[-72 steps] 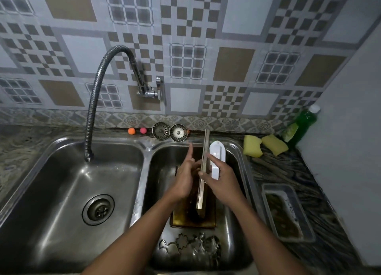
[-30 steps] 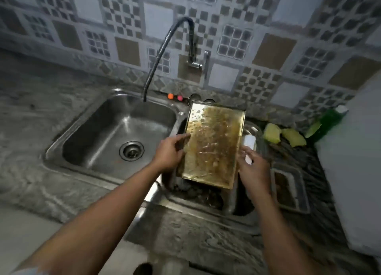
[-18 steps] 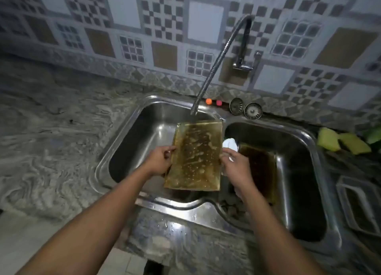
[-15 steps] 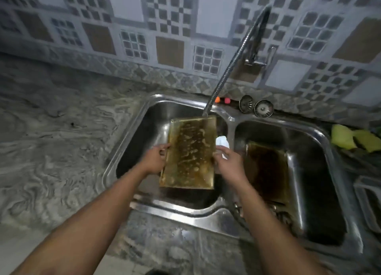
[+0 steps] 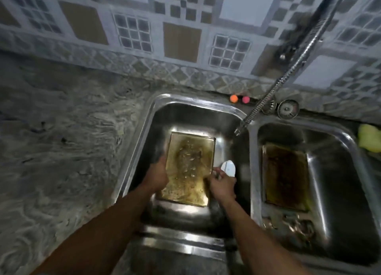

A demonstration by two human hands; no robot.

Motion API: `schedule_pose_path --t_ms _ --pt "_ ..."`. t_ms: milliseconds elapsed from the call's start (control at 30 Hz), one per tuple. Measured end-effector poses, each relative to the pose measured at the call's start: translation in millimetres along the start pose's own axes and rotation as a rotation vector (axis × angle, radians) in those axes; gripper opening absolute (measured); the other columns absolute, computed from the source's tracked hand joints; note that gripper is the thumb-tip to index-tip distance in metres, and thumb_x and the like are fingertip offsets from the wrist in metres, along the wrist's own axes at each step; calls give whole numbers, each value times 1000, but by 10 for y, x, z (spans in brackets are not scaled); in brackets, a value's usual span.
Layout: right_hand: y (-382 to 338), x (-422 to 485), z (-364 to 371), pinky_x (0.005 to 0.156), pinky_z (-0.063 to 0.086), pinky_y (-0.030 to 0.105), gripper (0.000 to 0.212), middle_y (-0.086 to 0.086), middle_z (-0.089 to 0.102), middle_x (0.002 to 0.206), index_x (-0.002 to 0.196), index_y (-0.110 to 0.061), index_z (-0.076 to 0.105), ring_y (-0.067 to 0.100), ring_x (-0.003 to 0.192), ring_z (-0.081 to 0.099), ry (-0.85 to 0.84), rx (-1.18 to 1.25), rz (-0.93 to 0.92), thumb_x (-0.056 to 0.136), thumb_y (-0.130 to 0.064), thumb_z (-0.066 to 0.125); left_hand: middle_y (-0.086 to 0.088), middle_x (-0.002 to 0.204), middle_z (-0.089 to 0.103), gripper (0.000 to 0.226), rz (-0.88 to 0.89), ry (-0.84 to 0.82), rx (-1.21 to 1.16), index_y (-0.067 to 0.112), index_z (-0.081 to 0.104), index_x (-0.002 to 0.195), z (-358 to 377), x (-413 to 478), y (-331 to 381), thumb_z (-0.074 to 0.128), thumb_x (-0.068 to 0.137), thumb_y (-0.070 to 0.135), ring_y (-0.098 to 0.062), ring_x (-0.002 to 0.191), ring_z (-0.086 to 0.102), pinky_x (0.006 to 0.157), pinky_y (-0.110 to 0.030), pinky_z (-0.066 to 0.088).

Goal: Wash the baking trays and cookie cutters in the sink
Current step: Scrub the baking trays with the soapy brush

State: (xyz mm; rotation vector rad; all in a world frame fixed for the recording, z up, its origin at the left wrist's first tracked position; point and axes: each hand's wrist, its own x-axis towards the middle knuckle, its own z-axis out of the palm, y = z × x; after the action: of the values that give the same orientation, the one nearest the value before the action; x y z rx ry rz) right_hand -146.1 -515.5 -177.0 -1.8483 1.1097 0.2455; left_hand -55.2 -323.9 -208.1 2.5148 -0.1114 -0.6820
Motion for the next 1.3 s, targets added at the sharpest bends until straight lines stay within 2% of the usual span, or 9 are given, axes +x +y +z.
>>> schedule_pose_path --t_ms 133,200,433,700,867,1000,1133,1233,1300 --pt "-159 109 165 113 27 47 36 9 36 138 117 -41 67 34 120 48 82 -39 87 82 -35 70 -14 111 70 62 7 0 0 21 50 137 34 347 -94 54 79 -1 -32 105 68 84 -35 57" --pt "-158 191 228 111 28 47 40 8 35 135 121 -42 64 33 120 46 78 -70 102 82 -40 70 -8 103 72 47 17 -3 -73 18 61 122 69 460 -162 60 79 -1 -25 96 70 74 -22 54" --pt "-104 241 299 103 32 45 41 7 34 130 123 -40 61 30 117 41 89 -300 71 84 -51 63 -1 87 66 12 -35 -44 -183 9 67 98 205 411 -185 60 92 2 -14 78 63 58 -14 43" --pt "-6 224 237 105 30 45 42 4 36 128 125 -41 60 27 120 39 89 -275 -51 85 -51 65 2 95 70 34 -48 -23 -138 22 65 107 339 457 -327 62 82 -2 -20 89 70 74 -33 60" --pt "-72 135 144 92 33 34 35 4 39 123 124 -38 60 30 115 48 97 -123 -139 91 -31 64 -6 121 58 59 -51 51 4 27 49 134 144 292 -59 61 81 5 -28 104 62 84 -36 55" --pt "-216 -2 -99 88 50 29 33 -1 41 114 125 -34 57 20 102 55 174 92 -329 96 -17 55 2 126 57 59 73 71 -55 37 45 137 35 102 338 68 84 27 -23 104 62 84 -38 54" --pt "-328 -25 -613 87 47 26 37 4 49 128 128 -23 47 18 109 53 313 309 -503 94 -11 53 -4 130 62 60 243 121 -142 26 51 138 39 -40 960 69 81 26 -27 117 60 99 -38 50" --pt "-282 18 -1188 94 47 30 44 8 53 133 133 -20 42 24 113 55 427 429 -507 93 -9 53 -9 122 64 55 338 131 -212 15 53 136 122 -205 1533 69 85 24 -30 106 63 91 -39 53" --pt "-118 54 -1615 96 43 21 43 9 52 136 135 -18 43 22 119 53 487 436 -518 95 -10 52 -9 111 68 44 391 136 -178 17 57 126 249 -328 1846 66 85 31 -28 92 67 80 -37 56"
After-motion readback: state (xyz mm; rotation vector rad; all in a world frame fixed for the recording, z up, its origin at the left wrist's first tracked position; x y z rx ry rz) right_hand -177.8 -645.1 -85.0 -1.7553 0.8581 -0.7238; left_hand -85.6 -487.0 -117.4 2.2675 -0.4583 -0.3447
